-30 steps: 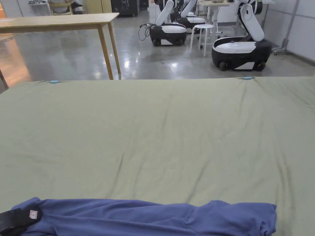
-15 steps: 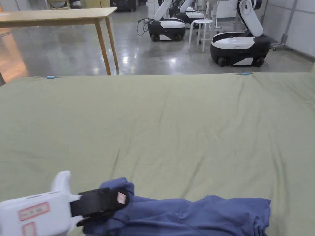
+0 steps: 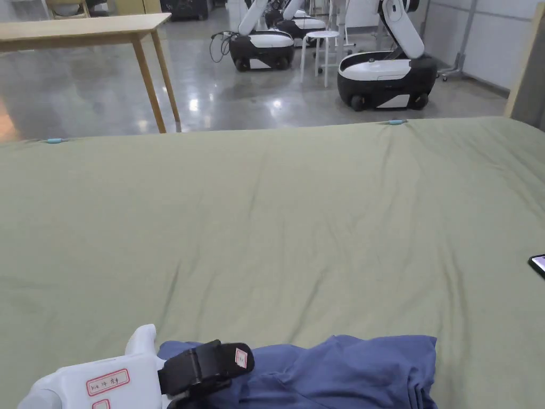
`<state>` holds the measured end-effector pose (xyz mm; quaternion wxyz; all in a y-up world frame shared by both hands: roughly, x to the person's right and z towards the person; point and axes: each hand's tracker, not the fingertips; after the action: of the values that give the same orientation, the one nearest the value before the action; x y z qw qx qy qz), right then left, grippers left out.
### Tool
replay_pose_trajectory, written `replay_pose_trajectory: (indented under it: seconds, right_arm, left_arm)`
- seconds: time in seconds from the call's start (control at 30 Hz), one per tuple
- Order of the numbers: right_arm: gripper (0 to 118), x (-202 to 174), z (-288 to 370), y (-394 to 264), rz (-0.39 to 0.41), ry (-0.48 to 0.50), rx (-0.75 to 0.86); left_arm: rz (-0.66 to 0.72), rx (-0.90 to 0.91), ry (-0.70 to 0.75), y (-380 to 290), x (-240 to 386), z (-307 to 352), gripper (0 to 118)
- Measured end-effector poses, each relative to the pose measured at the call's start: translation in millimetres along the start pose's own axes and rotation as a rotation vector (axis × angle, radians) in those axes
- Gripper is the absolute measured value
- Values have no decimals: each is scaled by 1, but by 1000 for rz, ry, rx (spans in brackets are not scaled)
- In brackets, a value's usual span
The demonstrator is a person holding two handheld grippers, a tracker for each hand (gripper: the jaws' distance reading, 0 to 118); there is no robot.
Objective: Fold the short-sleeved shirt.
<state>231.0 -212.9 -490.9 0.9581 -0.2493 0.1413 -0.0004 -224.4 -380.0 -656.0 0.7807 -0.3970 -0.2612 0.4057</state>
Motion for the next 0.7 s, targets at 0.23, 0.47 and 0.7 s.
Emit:
replay_pose_trajectory:
  seconds: [0.23, 0.47, 0.7]
  right_arm:
    - [0, -4, -7, 0, 8, 16, -18]
    - [0, -7, -9, 1, 19, 26, -25]
    - [0, -6, -11, 5, 24, 25, -26]
  left_arm:
    - [-65, 45, 9, 10, 29, 14, 105]
    - [-91, 59, 10, 4, 38, 17, 61]
    - [-335, 342, -83, 21, 91, 128, 7]
